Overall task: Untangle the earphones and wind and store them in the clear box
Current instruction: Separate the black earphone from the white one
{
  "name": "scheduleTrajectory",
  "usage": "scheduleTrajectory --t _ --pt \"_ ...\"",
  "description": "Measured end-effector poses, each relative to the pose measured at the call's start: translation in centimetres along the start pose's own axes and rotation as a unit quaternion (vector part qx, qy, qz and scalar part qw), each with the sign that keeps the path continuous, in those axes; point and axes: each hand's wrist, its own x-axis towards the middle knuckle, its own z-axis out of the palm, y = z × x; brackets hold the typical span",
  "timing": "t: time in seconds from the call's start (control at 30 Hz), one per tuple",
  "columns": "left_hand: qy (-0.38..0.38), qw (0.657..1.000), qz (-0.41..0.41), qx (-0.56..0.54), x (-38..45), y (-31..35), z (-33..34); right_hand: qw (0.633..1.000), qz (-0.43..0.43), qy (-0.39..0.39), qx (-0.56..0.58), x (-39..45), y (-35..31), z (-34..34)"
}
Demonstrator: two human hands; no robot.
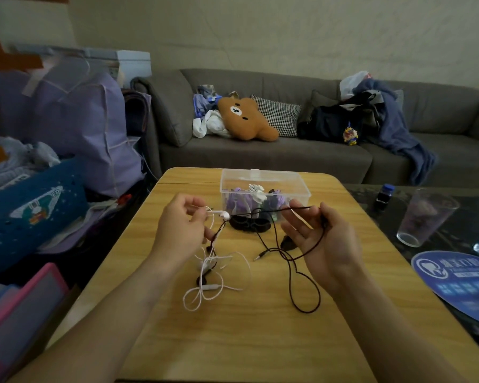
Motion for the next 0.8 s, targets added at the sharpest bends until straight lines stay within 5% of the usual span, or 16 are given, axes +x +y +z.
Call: scheduleTrajectory --t 0.1,0.17,0.23,0.33,0.43,0.63,0.8 --pt "0.041 0.998 -0.039 0.028 0.1 -0.3 0.2 0.999 0.002 -0.042 0.010 -0.7 0.1 0.9" --pt "0.081 0.995 0.024 0.044 -0.4 0.3 0.2 0.997 0.017 -0.076 0.006 -1.1 0.4 1.6" --pt "-0.004 0.995 0.099 -0.020 -1.6 1.6 0.3 0.994 0.039 -0.106 -0.001 -1.4 0.8 2.1" --pt "-0.246 0.960 0.119 -0.053 -3.7 2.9 1.2 0.988 0.059 -0.140 -0.014 -1.7 1.2 2.2" --pt "-0.285 0.950 0.119 0.035 -4.1 2.4 1.8 0.988 0.050 -0.148 -0.002 -1.6 0.6 1.9" --pt "-0.277 0.939 0.119 0.167 -2.0 1.0 0.5 0.997 -0.013 -0.055 0.059 -0.7 -1.8 0.6" --pt "-0.286 0.912 0.101 0.276 -0.9 0.0 -0.4 0.988 -0.068 0.139 0.004 0.1 -2.4 -1.0"
